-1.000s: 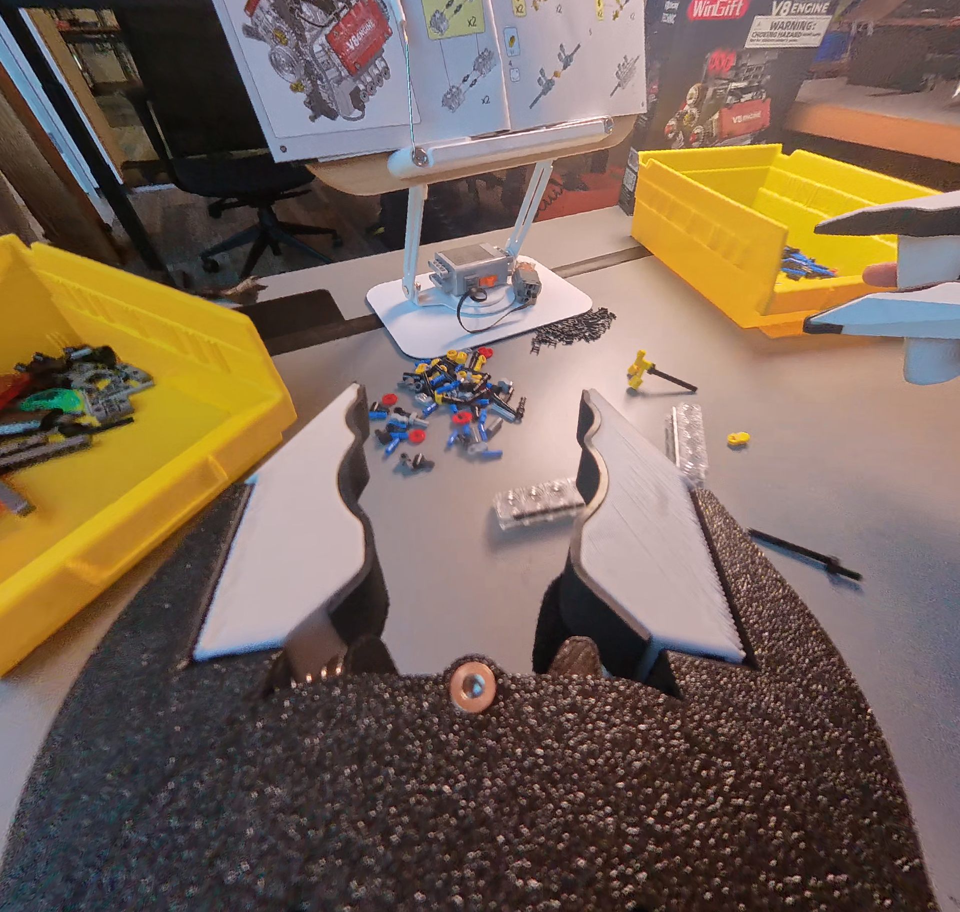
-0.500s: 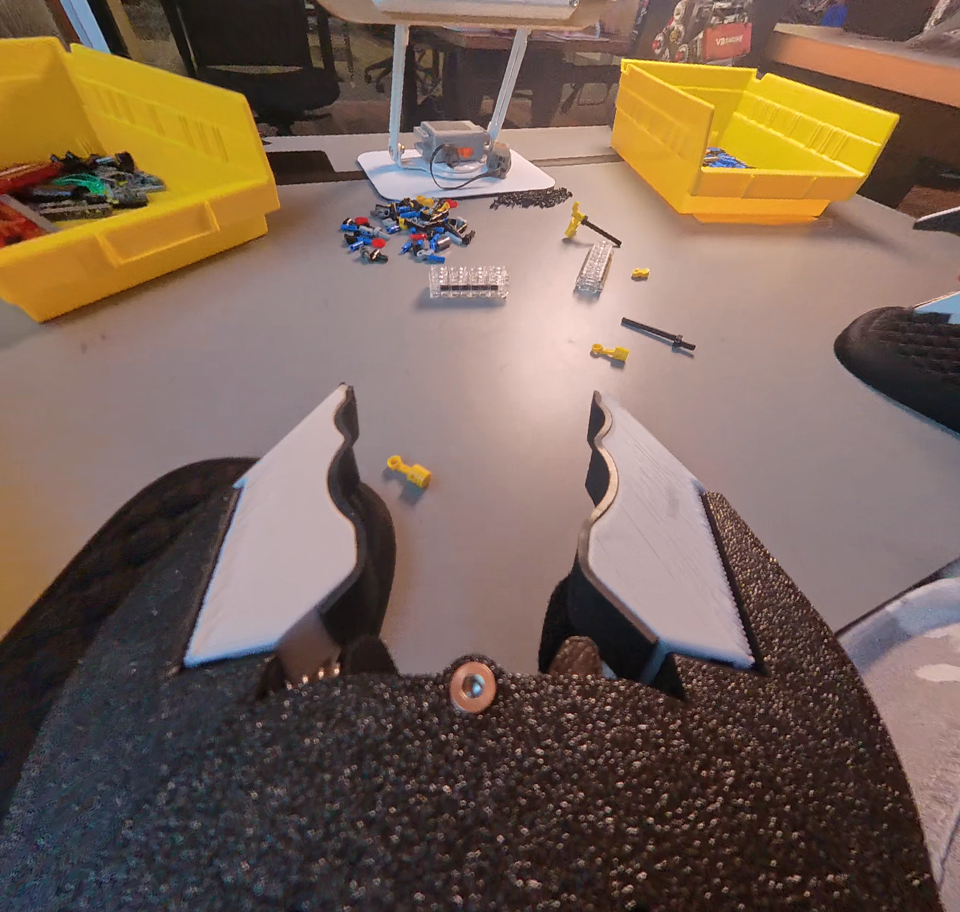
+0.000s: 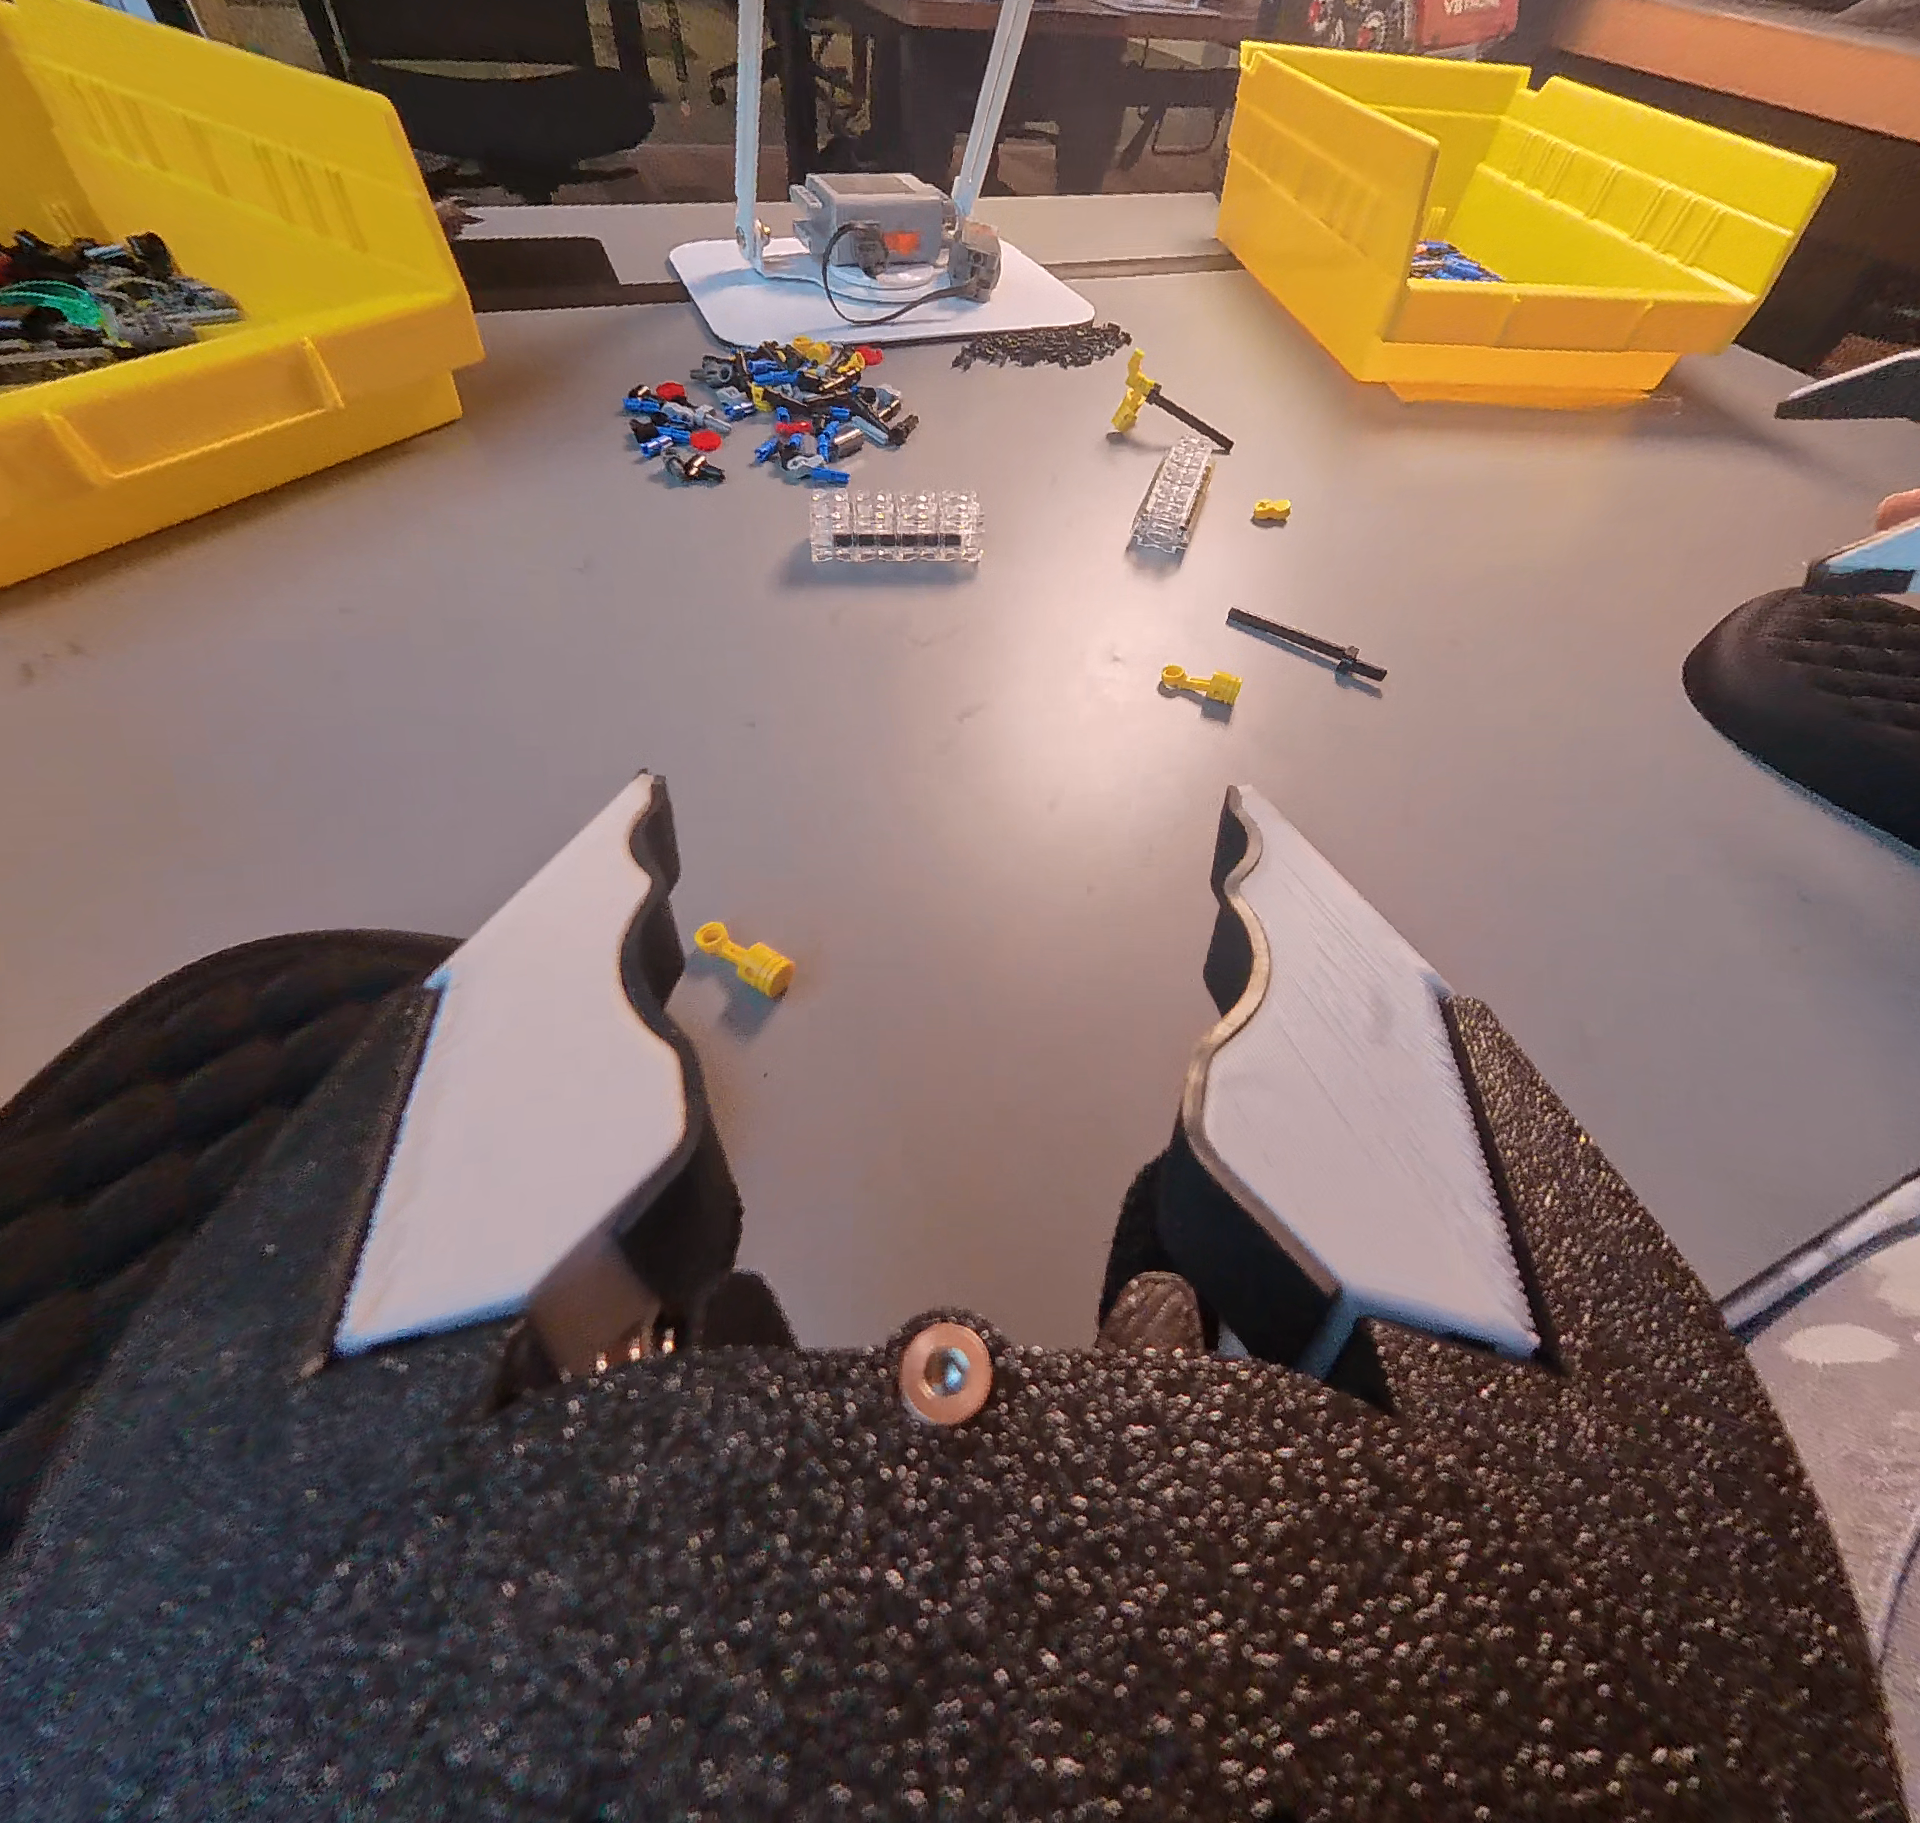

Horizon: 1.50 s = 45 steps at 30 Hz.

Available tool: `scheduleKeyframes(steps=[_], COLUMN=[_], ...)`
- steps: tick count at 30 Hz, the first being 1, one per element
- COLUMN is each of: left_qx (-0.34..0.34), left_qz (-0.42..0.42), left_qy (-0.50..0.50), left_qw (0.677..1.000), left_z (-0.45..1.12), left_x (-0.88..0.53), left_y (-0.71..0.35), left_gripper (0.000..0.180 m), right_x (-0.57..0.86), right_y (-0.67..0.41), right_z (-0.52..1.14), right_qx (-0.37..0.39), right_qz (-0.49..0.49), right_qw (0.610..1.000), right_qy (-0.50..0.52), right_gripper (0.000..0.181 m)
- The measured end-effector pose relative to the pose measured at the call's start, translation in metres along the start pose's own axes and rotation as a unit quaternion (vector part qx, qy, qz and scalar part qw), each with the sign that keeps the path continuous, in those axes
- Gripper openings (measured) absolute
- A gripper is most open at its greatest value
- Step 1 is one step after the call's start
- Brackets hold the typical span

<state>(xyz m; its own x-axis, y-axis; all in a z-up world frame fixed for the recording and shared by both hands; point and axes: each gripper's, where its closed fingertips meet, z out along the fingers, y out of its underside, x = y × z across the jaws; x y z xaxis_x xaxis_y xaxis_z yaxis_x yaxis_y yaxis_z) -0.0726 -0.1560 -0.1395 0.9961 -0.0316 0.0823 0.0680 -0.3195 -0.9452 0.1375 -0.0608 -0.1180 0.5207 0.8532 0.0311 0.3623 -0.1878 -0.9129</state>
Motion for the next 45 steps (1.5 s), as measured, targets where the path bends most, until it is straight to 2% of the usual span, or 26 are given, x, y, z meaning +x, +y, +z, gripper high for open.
scheduleKeyframes(steps=[6, 14, 21, 33, 34, 36, 38, 41, 43, 44, 45], left_qx=[-0.002, -0.011, -0.013, -0.020, -0.019, -0.015, -0.022, -0.043, -0.064, -0.068, -0.071], left_qz=[0.015, 0.022, 0.012, -0.012, -0.014, -0.012, 0.004, 0.043, 0.074, 0.092, 0.110], left_qy=[0.011, 0.017, -0.001, -0.024, -0.025, -0.026, -0.030, -0.042, -0.036, -0.029, -0.027], left_qw=[1.000, 1.000, 1.000, 0.999, 0.999, 0.999, 0.999, 0.997, 0.995, 0.993, 0.991], left_z=[0.014, 0.021, 0.017, 0.001, 0.001, 0.003, 0.010, 0.028, 0.042, 0.050, 0.057], left_x=[0.012, 0.009, 0.001, -0.012, -0.012, -0.010, -0.008, -0.005, -0.001, 0.003, 0.006], left_y=[-0.012, -0.008, -0.005, 0.004, 0.004, -0.001, -0.005, -0.013, -0.015, -0.017, -0.019], left_gripper=[0.107, 0.106, 0.106, 0.101, 0.100, 0.096, 0.083, 0.066, 0.039, 0.015, 0.000], right_x=[-0.013, -0.006, 0.007, -0.003, -0.006, -0.023, -0.050, -0.096, -0.130, -0.149, -0.167], right_y=[0.019, 0.018, 0.010, 0.001, -0.003, -0.015, -0.034, -0.063, -0.078, -0.085, -0.091], right_z=[-0.004, -0.005, -0.006, 0.001, 0.002, 0.003, 0.000, -0.007, -0.013, -0.018, -0.024], right_qx=[-0.033, -0.024, -0.008, 0.002, 0.013, 0.045, 0.087, 0.140, 0.162, 0.169, 0.176], right_qz=[-0.007, -0.011, -0.003, -0.007, -0.011, -0.026, -0.046, -0.080, -0.097, -0.102, -0.103], right_qw=[0.999, 0.999, 0.998, 0.999, 0.999, 0.999, 0.994, 0.978, 0.963, 0.954, 0.944], right_qy=[-0.011, 0.020, 0.060, 0.038, 0.031, -0.005, -0.056, -0.131, -0.192, -0.228, -0.260], right_gripper=[0.101, 0.101, 0.116, 0.117, 0.113, 0.092, 0.064, 0.043, 0.025, 0.014, 0.007])
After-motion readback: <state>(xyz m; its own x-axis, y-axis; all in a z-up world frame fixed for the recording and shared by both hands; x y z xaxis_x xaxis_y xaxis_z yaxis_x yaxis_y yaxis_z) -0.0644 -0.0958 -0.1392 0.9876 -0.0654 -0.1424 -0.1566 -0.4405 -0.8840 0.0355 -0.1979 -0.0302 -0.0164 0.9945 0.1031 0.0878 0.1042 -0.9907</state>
